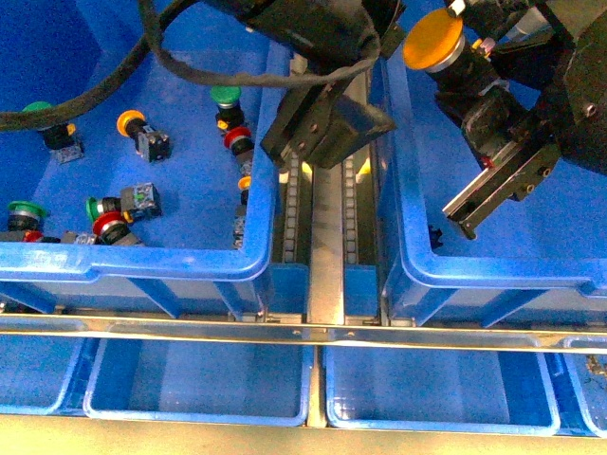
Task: Pick red and yellow buttons and place in box
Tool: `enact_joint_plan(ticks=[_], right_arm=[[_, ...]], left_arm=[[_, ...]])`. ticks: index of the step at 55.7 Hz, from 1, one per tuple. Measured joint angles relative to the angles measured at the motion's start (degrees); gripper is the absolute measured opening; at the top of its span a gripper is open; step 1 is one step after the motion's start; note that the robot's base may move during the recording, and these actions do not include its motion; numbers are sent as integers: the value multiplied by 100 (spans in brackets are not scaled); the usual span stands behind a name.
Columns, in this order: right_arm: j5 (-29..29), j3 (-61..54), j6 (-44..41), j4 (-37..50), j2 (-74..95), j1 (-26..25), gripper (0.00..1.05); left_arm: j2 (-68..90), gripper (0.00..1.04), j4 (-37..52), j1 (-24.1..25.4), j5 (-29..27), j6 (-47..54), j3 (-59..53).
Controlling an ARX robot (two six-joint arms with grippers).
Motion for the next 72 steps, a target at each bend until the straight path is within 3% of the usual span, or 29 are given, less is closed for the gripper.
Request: enact_joint_plan(ticks=[4, 12, 23, 34, 50, 56, 72], right_arm=[[-85, -31, -79, -11, -7, -11, 32], [-208, -66, -195, -22, -15, -13, 32], [264, -275, -149, -153, 74, -389, 32], [160, -289, -146, -229, 61, -415, 32], [125, -291, -90, -634, -396, -741, 32], [-20, -291, 33, -984, -824, -981, 32], [-195, -372, 448, -1897, -2162, -1349, 32]], left_arm=[[-103, 98, -4, 94, -59, 258, -186], [-315, 97, -42, 240, -149, 584, -409], [-870, 97, -61, 793, -236, 887, -621], [-909, 97, -173, 1071, -284, 1298, -942], [-2361, 97, -302, 1379, -765, 2656, -2337], [-3373, 97, -509, 1812, -1062, 3574, -3379], [-5571, 97, -1812, 3209, -866, 4940, -4778]])
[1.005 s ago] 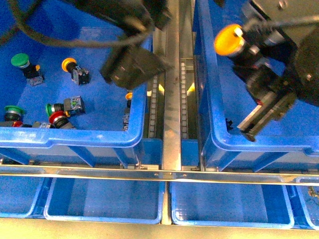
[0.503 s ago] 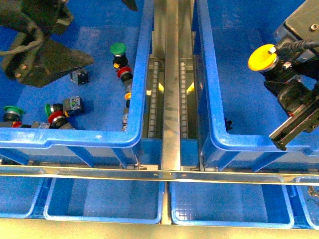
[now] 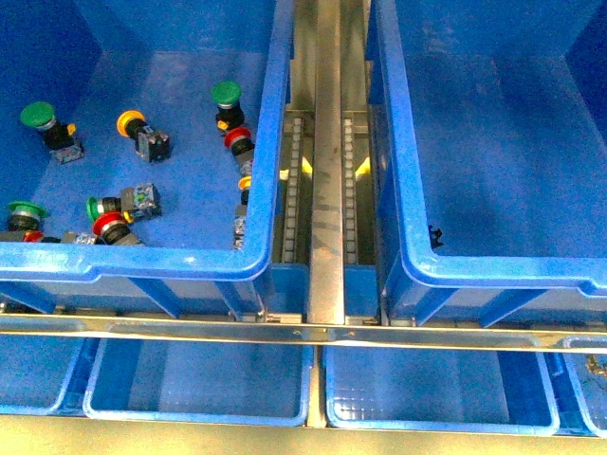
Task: Pick red and yellow buttons and place in box
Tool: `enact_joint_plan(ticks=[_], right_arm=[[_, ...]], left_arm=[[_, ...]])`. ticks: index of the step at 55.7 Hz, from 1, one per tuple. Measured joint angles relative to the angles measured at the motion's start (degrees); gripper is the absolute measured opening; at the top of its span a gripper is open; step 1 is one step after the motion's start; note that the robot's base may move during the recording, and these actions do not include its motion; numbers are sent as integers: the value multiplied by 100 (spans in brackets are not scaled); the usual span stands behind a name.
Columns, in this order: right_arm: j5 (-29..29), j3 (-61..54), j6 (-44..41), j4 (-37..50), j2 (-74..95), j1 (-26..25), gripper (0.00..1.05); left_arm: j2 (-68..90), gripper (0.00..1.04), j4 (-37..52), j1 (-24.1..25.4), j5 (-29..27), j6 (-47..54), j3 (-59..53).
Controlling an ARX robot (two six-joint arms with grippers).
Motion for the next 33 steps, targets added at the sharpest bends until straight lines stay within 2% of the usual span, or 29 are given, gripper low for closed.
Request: enact_joint_plan(ticks=[4, 6, 9, 12, 16, 19, 25, 33], right_arm=[[-2, -96, 92, -258, -382, -66, 32], [0, -155, 142, -398, -577, -94, 32], [-17, -282, 225, -643, -901, -133, 32], [-39, -400, 350, -933, -1228, -181, 32], [-35, -529, 492, -1279, -1609, -240, 32], [-46, -634, 634, -1598, -1939, -291, 32], [-103, -785, 975, -2243, -2601, -433, 32], [-306, -848, 1137, -2673, -3112, -597, 32]], left_arm=[[-481, 97, -293, 295, 15, 225, -153], [-708, 94, 76, 295, -188, 459, -385], [-1165, 85, 1506, 197, -627, 874, -1025], [-1639, 76, 2667, 138, -708, 1274, -1550], [-2103, 64, 3467, 92, -741, 1591, -1711], [-2321, 56, 3515, 92, -765, 1707, -1718], [-2702, 35, 3215, 92, -774, 1851, -1718], [-3038, 12, 2870, 92, -796, 1882, -1718]])
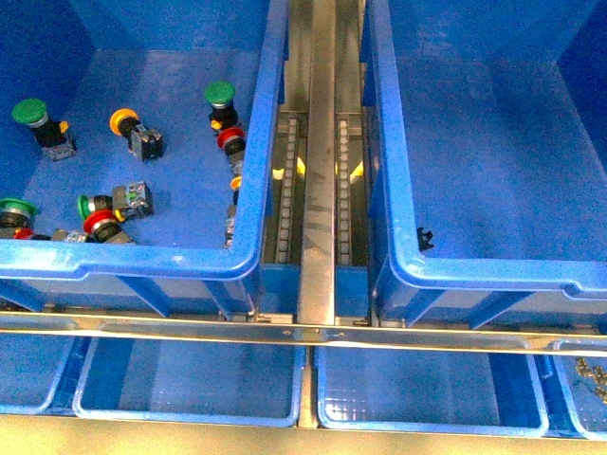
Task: Pick red and yellow buttons and place in box
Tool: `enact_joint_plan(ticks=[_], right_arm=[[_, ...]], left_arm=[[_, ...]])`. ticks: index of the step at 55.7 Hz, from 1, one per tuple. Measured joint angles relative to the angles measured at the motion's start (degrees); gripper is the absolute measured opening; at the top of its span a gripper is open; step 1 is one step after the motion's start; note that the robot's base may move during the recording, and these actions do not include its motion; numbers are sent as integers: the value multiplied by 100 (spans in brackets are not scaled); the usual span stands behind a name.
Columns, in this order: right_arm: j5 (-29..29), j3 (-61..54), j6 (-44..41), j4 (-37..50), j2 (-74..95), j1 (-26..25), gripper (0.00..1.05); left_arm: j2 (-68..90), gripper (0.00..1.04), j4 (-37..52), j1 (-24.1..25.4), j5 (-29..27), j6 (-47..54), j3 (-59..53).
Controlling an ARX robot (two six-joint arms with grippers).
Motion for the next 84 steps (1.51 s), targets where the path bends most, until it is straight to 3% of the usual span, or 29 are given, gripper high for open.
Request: enact_joint_plan(ticks=[4, 14, 32, 39, 84], right_arm=[[-72, -24, 17, -127, -173, -76, 32], [-164, -70, 33, -299, -345, -313, 32], [-72, -70, 101, -256, -310, -267, 32], [-2, -70, 162, -249, -310, -138, 32], [380, -77, 372, 17, 138, 122, 32]], left_arm=[[-166, 2, -129, 0, 0, 0, 0], [-595, 3, -581, 0, 17, 28, 0], [-1036, 3, -1027, 0, 17, 42, 0], [-1856, 3, -1998, 0, 22, 42, 0], [-1974, 4, -2050, 4, 22, 55, 2]])
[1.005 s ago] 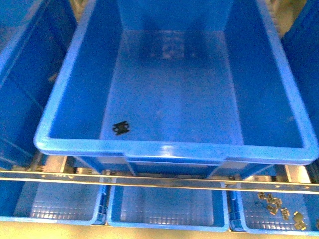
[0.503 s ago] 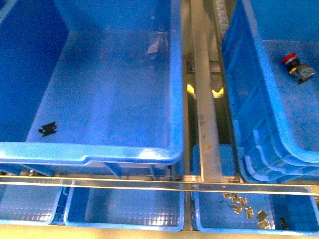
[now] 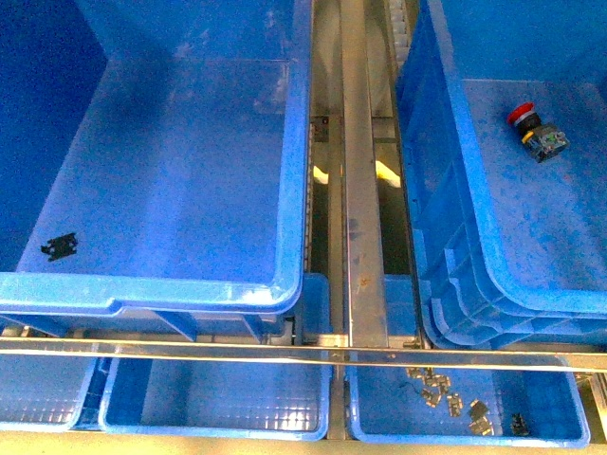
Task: Pick red and yellow buttons and place in box
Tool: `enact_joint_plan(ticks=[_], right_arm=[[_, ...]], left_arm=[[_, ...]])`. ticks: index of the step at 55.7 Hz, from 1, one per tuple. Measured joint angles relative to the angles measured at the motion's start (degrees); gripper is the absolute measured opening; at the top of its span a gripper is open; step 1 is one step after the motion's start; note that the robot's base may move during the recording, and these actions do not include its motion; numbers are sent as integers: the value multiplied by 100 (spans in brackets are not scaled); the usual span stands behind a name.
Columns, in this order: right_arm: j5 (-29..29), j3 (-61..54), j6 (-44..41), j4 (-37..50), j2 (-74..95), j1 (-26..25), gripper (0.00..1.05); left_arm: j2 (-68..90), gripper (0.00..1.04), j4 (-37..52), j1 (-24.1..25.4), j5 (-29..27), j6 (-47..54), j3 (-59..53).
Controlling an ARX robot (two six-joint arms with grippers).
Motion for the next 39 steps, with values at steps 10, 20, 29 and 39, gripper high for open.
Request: enact_joint_plan(ticks=[10, 20, 29, 39], right_arm=[[22, 203, -70, 745, 970, -190, 32], [234, 1029, -367, 1821, 2752, -205, 32], [573, 2133, -505, 2149, 4454, -142, 32], [992, 3449, -525, 1906, 6076, -44, 32]], left_arm=[[0, 40, 0, 0, 0, 4, 0], [0, 71, 0, 0, 0, 4, 0], [0, 97, 0, 0, 0, 7, 0], [0, 97, 0, 0, 0, 11, 0]])
